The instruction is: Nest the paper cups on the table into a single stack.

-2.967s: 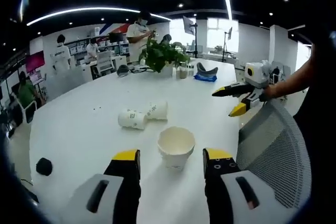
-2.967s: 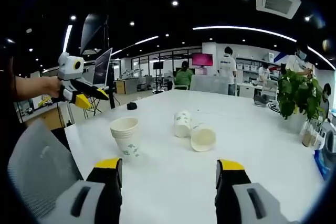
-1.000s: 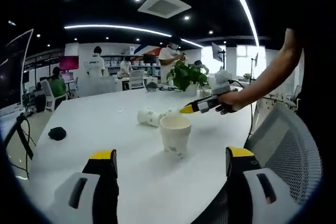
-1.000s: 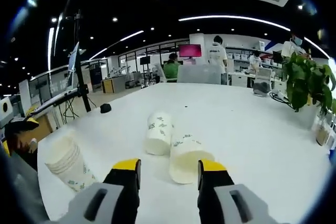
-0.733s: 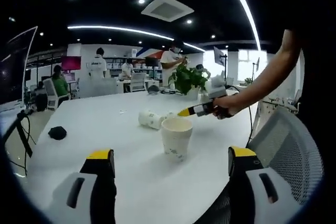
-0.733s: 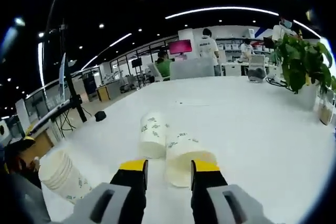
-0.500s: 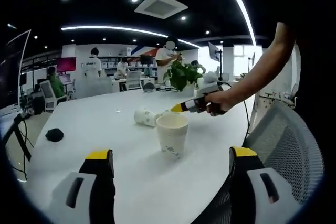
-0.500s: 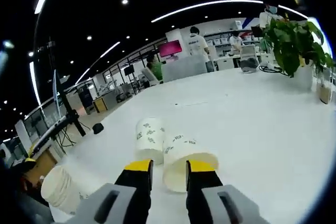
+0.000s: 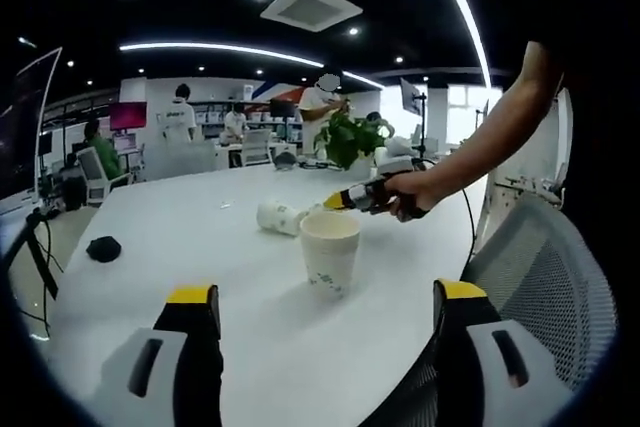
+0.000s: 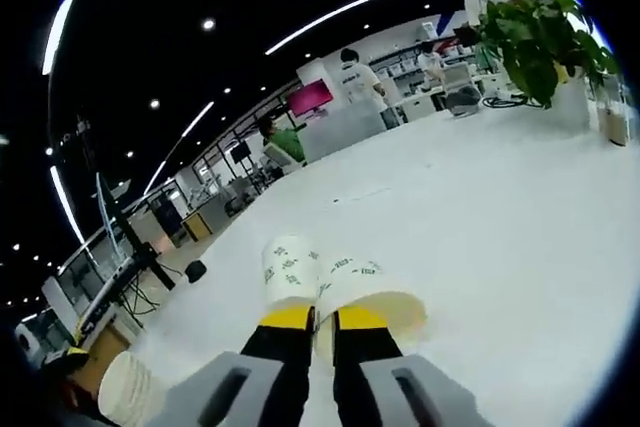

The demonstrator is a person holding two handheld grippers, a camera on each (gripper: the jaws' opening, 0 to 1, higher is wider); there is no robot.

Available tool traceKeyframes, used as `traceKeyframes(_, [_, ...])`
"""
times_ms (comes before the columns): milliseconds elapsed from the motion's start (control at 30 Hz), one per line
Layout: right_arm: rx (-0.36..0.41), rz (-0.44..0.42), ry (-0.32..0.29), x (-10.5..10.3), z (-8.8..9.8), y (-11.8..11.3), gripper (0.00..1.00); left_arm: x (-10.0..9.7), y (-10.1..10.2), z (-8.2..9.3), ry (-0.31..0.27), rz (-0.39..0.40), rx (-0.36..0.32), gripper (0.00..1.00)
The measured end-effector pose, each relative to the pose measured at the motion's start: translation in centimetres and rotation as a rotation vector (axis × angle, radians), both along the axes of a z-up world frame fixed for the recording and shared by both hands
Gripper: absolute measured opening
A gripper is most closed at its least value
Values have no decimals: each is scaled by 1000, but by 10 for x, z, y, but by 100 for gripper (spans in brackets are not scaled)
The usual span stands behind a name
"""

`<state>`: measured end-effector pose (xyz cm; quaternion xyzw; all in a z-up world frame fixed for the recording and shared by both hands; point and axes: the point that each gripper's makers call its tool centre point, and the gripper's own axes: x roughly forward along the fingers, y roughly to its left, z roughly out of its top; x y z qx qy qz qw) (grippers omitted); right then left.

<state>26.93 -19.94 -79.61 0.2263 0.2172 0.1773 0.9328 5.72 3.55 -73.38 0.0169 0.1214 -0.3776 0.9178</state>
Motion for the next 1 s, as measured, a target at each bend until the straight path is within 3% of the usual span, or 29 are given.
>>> traceKeyframes(167, [68, -24, 8, -3, 4, -3, 0, 0, 0, 0, 0, 0, 1, 87])
traceKeyframes(500, [87, -25, -27, -10, 16, -17, 0, 0, 1, -2, 6, -2, 10, 86])
traceKeyframes(1000, [-27, 116, -111, -31, 59, -14, 0, -2, 1, -7, 14, -9, 40, 86])
